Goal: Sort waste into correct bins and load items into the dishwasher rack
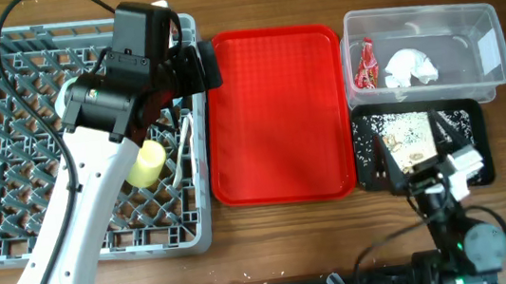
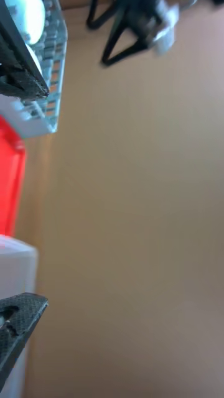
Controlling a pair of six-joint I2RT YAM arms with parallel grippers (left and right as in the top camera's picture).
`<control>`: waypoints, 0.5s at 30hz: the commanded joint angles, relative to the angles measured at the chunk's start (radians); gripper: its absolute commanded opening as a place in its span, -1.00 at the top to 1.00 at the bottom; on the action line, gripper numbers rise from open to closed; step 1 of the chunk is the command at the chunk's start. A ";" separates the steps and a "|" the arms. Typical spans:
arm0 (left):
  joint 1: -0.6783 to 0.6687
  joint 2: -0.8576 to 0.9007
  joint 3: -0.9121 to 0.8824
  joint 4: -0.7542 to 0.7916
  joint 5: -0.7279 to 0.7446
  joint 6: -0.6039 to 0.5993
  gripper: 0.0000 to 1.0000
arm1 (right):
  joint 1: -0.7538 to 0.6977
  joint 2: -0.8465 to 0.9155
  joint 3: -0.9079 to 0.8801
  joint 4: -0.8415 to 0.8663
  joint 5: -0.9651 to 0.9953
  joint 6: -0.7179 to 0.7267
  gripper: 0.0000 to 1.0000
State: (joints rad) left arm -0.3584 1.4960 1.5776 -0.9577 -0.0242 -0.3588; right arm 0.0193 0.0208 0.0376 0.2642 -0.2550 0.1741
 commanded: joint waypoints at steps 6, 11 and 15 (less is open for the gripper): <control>0.000 0.006 0.001 0.002 0.008 -0.016 -1.00 | 0.006 -0.018 -0.032 -0.254 0.117 0.064 -0.99; 0.000 0.006 0.001 0.002 0.008 -0.016 -1.00 | 0.006 -0.017 -0.032 -0.254 0.117 0.064 -0.99; 0.000 0.006 0.001 0.002 0.008 -0.016 -1.00 | 0.006 -0.017 -0.032 -0.254 0.117 0.064 -1.00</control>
State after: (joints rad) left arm -0.3584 1.4960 1.5776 -0.9577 -0.0242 -0.3588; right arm 0.0193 0.0154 0.0059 0.0067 -0.1551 0.2237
